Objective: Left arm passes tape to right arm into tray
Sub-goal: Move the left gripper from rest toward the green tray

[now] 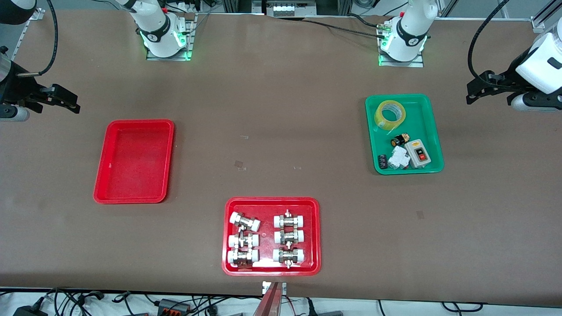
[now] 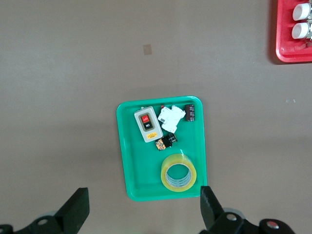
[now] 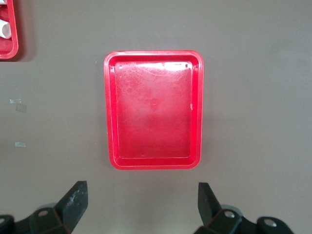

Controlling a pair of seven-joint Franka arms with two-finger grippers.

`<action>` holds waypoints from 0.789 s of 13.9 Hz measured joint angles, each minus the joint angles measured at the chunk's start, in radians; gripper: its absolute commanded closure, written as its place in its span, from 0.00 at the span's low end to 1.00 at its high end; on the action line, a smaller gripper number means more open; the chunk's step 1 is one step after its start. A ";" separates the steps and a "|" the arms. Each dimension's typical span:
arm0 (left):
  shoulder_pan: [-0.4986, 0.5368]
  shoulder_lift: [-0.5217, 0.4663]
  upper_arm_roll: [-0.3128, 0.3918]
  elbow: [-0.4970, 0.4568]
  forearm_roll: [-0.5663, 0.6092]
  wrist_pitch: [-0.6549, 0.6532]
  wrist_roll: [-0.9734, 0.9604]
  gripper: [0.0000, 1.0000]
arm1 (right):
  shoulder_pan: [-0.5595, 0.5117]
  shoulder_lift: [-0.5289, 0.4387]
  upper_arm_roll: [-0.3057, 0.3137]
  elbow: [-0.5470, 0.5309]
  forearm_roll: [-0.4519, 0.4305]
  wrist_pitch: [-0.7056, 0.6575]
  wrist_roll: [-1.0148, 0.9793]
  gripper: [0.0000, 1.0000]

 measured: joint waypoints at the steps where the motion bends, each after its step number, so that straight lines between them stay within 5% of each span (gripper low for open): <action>1: 0.001 0.000 0.000 0.000 0.000 0.000 0.000 0.00 | 0.000 0.000 0.000 0.000 0.000 -0.002 -0.002 0.00; 11: 0.050 0.011 0.000 0.000 -0.008 -0.001 0.001 0.00 | 0.001 -0.009 0.002 0.000 0.000 -0.013 -0.010 0.00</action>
